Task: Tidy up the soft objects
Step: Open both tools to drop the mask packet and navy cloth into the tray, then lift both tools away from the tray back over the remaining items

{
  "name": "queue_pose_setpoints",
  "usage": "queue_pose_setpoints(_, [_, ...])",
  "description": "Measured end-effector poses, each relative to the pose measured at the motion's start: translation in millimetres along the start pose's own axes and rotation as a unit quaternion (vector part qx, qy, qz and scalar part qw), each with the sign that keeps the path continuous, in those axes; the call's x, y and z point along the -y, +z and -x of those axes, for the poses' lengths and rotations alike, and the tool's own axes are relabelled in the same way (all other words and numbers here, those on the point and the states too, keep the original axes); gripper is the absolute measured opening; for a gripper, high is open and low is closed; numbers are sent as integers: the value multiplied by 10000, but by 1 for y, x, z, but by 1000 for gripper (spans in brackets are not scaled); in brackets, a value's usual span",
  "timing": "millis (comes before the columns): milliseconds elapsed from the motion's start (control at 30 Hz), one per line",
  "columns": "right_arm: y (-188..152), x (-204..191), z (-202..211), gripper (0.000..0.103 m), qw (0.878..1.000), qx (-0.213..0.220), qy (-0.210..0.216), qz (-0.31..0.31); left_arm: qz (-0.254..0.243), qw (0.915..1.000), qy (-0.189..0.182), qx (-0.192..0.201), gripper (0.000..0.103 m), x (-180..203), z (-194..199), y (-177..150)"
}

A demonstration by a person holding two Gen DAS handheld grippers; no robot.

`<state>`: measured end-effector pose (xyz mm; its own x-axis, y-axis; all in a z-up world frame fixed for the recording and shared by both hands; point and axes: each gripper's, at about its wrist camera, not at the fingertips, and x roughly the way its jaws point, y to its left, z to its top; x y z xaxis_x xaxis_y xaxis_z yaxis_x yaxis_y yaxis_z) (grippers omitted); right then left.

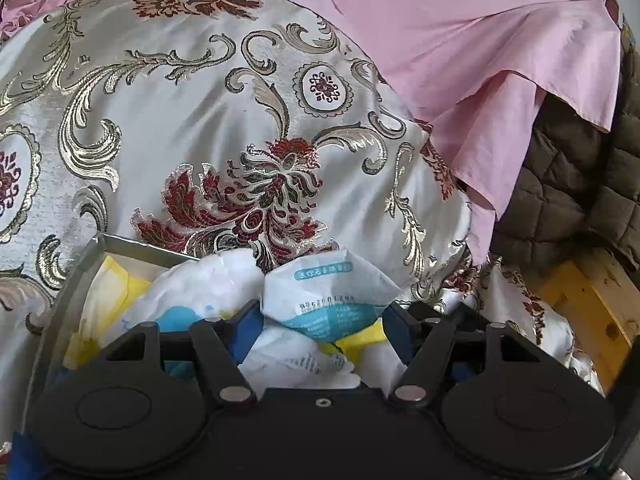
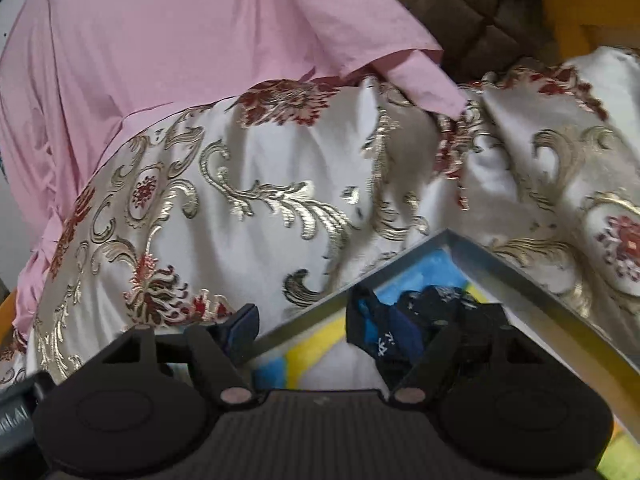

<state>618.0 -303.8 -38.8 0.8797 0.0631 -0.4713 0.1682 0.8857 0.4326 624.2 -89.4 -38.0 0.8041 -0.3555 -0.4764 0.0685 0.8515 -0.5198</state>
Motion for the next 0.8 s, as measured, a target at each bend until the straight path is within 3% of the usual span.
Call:
queue_pose_setpoints(400, [-16,10,116,84,9990,355,-244,-115,-382,9984,-210,-357,75,-7,78,-33])
queue_pose_setpoints(567, [-43,10,168,87,9985,436,-296,-154,-976,9943,-251,-346,79,-13,112,-57])
queue_pose_setpoints(800, [-75,16,208,90,9986,433,-242,-197,-1427,9880,-478,-351,89,-17,152,-81])
